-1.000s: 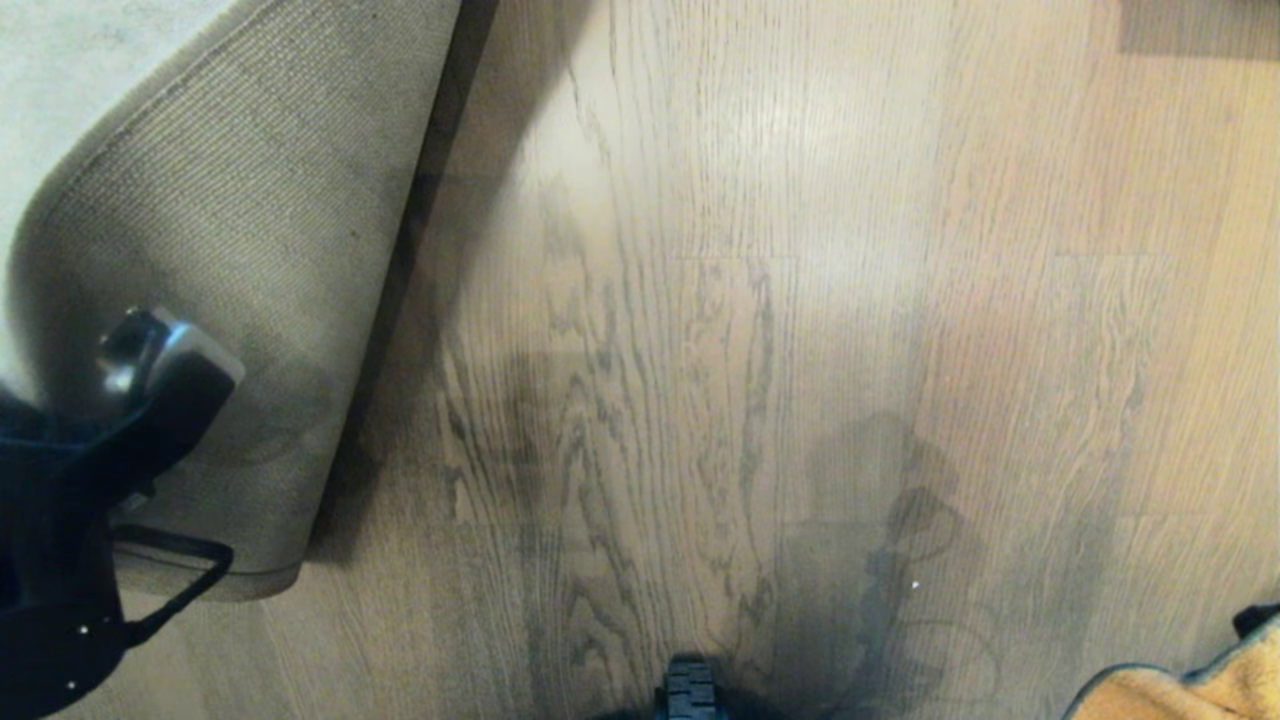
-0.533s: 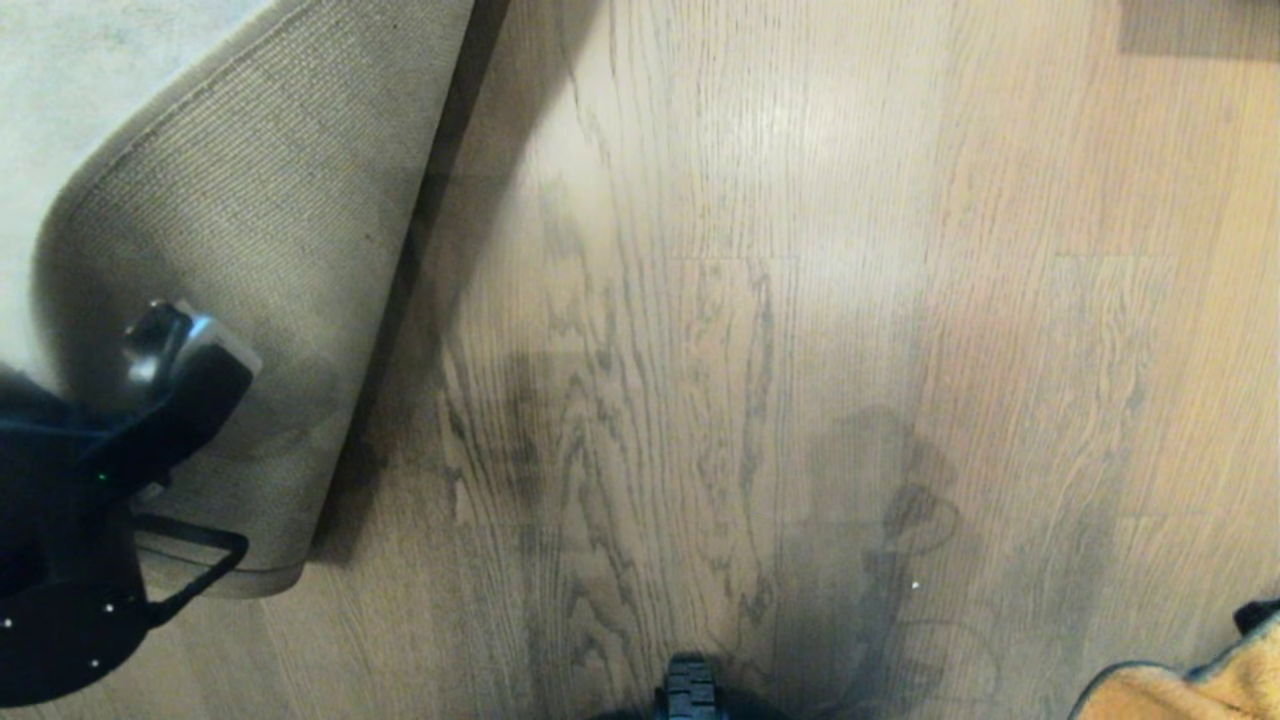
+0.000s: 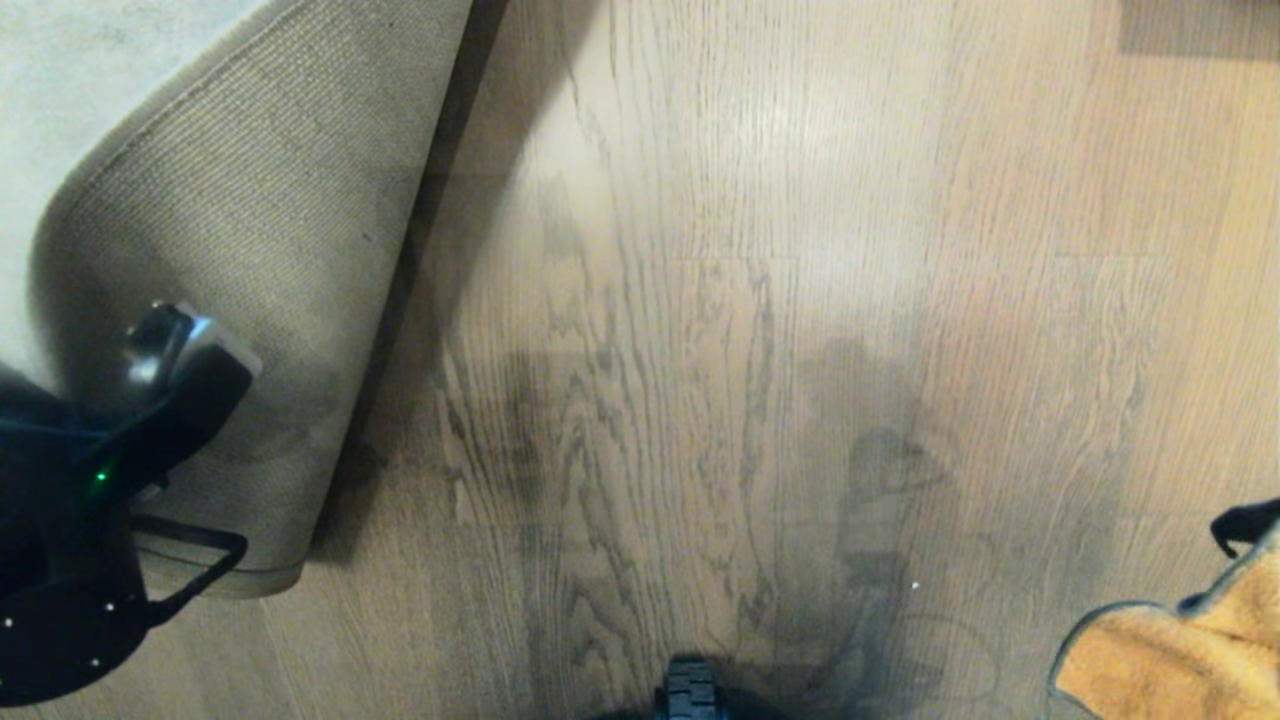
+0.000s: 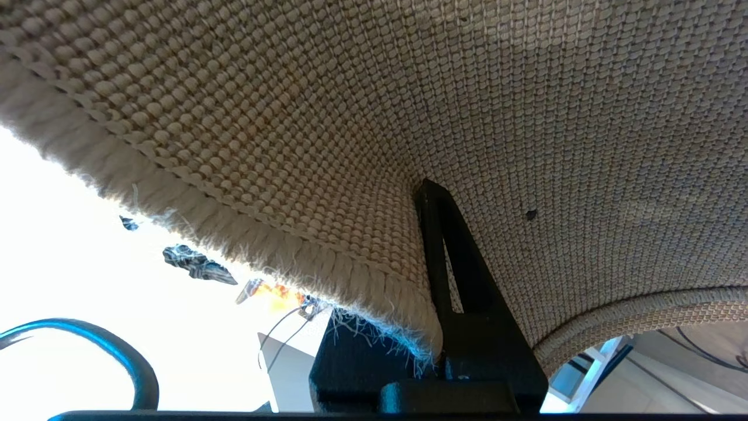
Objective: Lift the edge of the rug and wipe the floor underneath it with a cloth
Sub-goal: Wipe the floor under the carpet with a rag
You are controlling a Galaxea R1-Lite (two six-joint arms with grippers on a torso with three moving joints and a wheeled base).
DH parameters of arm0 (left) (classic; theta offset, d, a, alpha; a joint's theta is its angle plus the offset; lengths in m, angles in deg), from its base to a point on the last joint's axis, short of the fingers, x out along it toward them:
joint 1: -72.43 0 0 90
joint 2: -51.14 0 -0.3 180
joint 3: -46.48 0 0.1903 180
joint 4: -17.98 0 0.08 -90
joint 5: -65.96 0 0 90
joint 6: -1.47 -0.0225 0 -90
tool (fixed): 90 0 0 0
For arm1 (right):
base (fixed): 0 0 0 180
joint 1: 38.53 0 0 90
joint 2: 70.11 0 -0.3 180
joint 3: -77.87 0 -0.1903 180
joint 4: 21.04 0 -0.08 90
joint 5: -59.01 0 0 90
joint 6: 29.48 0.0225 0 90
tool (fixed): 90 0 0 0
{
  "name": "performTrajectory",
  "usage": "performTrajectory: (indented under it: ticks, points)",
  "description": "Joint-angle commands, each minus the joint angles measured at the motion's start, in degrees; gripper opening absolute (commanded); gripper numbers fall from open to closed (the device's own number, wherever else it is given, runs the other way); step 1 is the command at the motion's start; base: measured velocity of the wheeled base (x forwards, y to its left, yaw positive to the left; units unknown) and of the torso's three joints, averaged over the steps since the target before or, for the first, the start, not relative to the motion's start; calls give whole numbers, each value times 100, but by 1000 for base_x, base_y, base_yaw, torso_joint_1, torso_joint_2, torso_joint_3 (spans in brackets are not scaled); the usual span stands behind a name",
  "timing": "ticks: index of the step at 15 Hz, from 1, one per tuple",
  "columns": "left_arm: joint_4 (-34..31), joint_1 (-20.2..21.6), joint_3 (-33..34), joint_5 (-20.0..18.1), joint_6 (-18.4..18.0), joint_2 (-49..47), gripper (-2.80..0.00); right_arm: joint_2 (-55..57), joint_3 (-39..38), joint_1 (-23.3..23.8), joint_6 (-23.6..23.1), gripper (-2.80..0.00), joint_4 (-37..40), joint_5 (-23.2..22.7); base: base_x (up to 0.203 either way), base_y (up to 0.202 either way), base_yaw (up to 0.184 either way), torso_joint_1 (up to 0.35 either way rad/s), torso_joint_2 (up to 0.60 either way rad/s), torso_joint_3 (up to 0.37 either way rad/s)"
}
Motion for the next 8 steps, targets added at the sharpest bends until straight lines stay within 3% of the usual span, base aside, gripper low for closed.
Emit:
performTrajectory:
  ticks: [1, 6, 8]
  points:
    - [41, 0, -2, 48, -44, 55, -280, 1051, 251, -232, -13, -280, -192, -175, 0, 0, 0, 0, 0, 0]
    - [41, 0, -2, 56, -44, 63, -280, 3282, 593, -530, -44, -280, -1922, -1350, 0, 0, 0, 0, 0, 0]
    - [41, 0, 24, 56, -44, 63, -280, 4013, 721, -927, -54, -280, -2489, -1625, 0, 0, 0, 0, 0, 0]
